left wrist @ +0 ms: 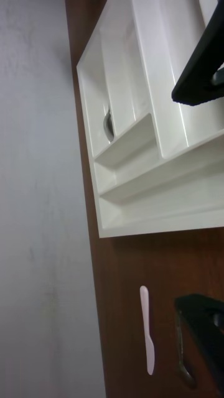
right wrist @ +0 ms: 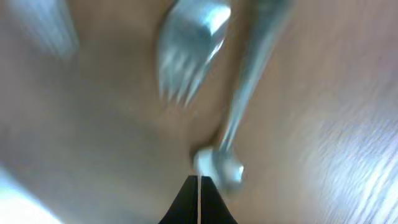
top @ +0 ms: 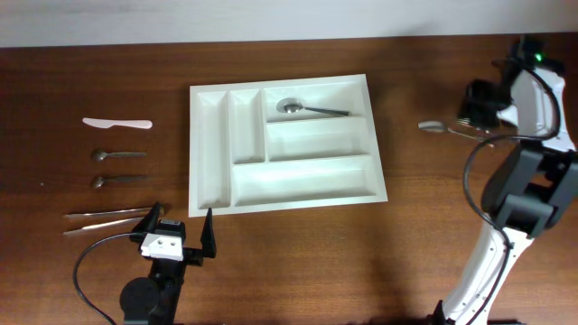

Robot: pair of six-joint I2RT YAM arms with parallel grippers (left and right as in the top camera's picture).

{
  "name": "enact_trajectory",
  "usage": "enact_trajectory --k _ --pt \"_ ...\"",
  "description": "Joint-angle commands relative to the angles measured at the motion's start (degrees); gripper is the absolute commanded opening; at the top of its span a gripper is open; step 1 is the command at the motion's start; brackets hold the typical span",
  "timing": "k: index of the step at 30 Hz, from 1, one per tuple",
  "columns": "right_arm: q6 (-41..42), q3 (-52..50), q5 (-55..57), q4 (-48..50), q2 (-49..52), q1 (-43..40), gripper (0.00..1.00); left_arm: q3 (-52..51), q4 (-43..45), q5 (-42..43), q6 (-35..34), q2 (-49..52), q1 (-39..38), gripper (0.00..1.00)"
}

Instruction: Pack container

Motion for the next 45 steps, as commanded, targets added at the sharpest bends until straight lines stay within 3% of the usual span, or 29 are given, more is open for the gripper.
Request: enact_trajectory --k 1,8,11,15,17,22,29,45 --pt "-0.55 5.46 -1.55 -0.61 0.24 4.31 0.04 -0.22 -0.2 -0.22 0.48 -0.5 0.31 0.99" --pt "1.81 9.75 2.38 -2.19 0.24 9.16 0.05 -0.22 -0.2 -0.2 0.48 -0.48 0.31 0.99" --pt "4.59 9.73 5.99 -5.22 0.24 9.09 0.27 -0.22 -0.2 -0.2 0.48 -0.48 0.31 0.99" --pt "4.81 9.73 10.43 -5.95 0.26 8.31 0.68 -0.22 -0.2 -0.22 0.48 -0.5 0.31 0.99" --pt "4.81 9.4 12.7 -5.95 0.28 7.78 0.78 -0.22 -0.2 -0.22 0.48 -0.5 0.31 0.99" --pt "4.92 9.29 13.84 -5.95 0.37 6.4 0.86 -0.22 -0.2 -0.2 0.48 -0.5 0.31 0.99" --pt "10.05 7.8 13.7 -7.74 1.25 4.59 0.89 -0.22 -0.2 -0.2 0.48 -0.5 0.31 0.99" --pt "8.68 6.45 17.86 -7.85 5.11 3.02 0.9 -0.22 -0.2 -0.22 0.48 -0.48 0.31 0.99"
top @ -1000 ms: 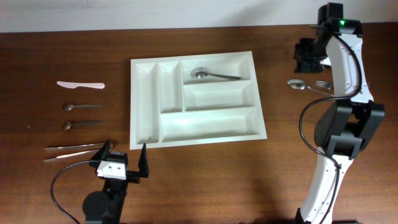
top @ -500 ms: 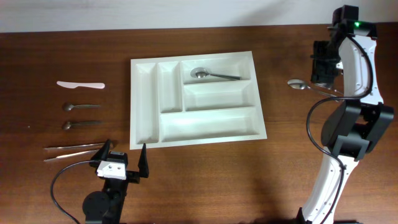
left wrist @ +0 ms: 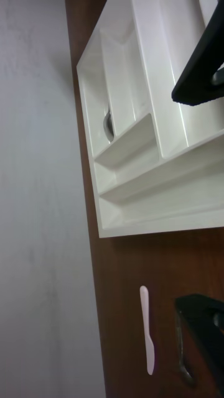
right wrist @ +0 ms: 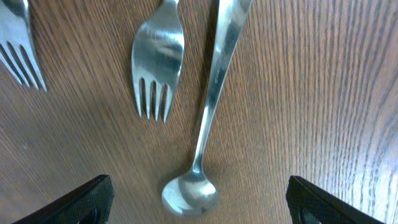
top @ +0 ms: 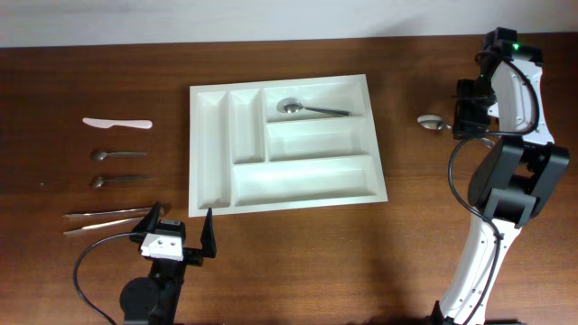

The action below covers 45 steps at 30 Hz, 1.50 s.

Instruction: Pack container

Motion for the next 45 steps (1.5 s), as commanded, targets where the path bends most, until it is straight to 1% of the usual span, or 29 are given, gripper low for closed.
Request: enact_trajectory --k 1,14,25,31,45 --pt "0.24 -0.17 4.72 0.28 0.31 -0.26 0.91 -0.22 -0.2 -0.2 0.48 -0.48 0.31 0.99" --pt "0.11 -1.73 4.63 0.22 2.19 -0.59 0.93 -0.22 -0.2 -0.2 0.48 -0.5 0.31 0.99" --pt "-0.02 -1.77 4.48 0.28 3.19 -0.59 0.93 -0.22 -0.2 -0.2 0.48 -0.5 0.31 0.99" --pt "-2.62 -2.12 4.44 0.17 4.13 -0.52 0.93 -0.22 -0.2 -0.2 0.48 -0.5 0.31 0.99" --pt "-2.58 -2.69 2.47 -1.01 4.15 -0.52 0.93 -0.22 -0.2 -0.2 0.48 -0.48 0.31 0.99"
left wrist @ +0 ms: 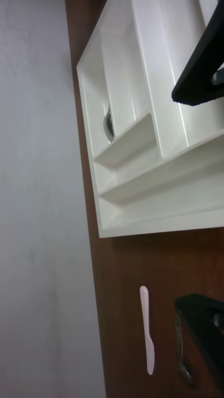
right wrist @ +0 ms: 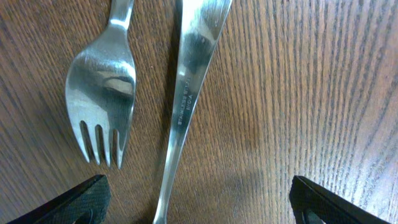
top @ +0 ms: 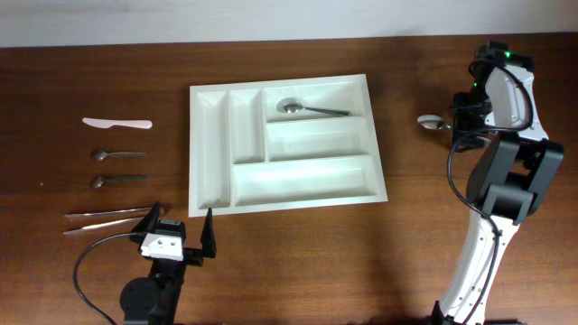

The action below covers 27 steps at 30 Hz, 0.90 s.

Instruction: Pack container

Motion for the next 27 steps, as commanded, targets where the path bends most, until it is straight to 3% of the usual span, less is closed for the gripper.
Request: enact_trajectory --k 1,27 --pt "-0.35 -0.55 -0.35 -0.83 1.31 -0.24 0.93 -0.22 -0.2 -0.2 0.48 -0.48 0.31 0.99" --pt "-0.37 -0.68 -1.42 -2.69 2.03 0.52 0.93 -0.22 -0.2 -0.2 0.48 -0.48 0.31 0.99"
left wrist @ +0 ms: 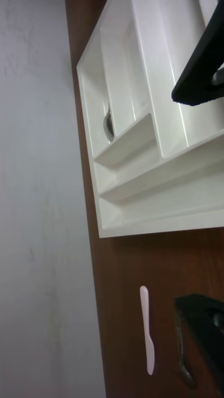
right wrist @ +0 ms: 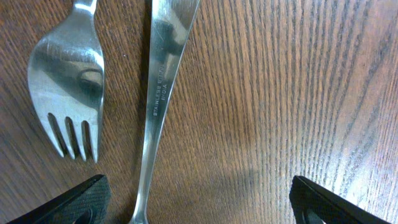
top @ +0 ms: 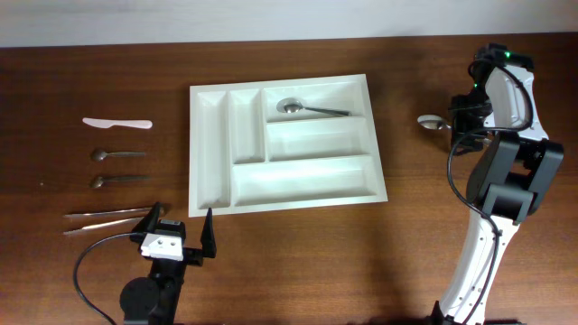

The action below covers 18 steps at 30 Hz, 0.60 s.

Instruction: Pack container

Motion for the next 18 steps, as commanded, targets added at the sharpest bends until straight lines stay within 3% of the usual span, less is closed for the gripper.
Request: enact_trajectory --k 1,18 --pt "-0.35 -0.9 -0.11 -0.17 2.01 0.59 0.93 -0.22 -0.2 -0.2 0.48 -0.48 0.31 0.99" --pt "-0.37 -2.47 -0.09 1.25 2.01 0.85 0.94 -0.22 -0.2 -0.22 0.48 -0.48 0.31 0.99"
